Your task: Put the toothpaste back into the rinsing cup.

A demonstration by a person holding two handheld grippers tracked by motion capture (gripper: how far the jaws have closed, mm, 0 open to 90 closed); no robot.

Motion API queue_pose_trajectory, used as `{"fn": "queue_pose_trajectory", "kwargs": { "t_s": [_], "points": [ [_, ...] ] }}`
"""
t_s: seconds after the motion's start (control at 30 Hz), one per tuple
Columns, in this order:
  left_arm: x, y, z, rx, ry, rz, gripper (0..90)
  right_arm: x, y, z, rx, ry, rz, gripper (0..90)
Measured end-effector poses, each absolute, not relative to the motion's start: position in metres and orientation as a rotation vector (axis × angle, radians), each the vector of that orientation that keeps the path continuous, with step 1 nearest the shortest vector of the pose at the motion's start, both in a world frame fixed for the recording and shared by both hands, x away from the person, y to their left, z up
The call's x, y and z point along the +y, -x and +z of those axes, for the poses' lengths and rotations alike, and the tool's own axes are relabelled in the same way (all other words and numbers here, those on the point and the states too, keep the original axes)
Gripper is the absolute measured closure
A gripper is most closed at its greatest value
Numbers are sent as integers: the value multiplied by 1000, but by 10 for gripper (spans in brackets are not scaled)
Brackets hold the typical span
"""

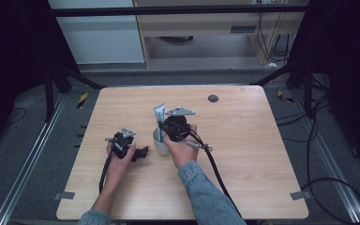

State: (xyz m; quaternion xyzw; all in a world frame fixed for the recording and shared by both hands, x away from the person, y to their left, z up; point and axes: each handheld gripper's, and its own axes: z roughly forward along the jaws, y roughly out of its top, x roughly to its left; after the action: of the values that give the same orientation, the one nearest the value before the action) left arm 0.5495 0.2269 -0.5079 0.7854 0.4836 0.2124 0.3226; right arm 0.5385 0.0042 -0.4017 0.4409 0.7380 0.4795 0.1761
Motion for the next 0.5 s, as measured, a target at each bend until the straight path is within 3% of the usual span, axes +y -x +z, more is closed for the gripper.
{"fn": "queue_pose_trajectory", "kwargs": {
  "t_s": [0.5],
  "points": [
    [227,-549,-508,1273,-2058,556,0,3,-546,-411,2107,-1306,1371,798]
  ]
}}
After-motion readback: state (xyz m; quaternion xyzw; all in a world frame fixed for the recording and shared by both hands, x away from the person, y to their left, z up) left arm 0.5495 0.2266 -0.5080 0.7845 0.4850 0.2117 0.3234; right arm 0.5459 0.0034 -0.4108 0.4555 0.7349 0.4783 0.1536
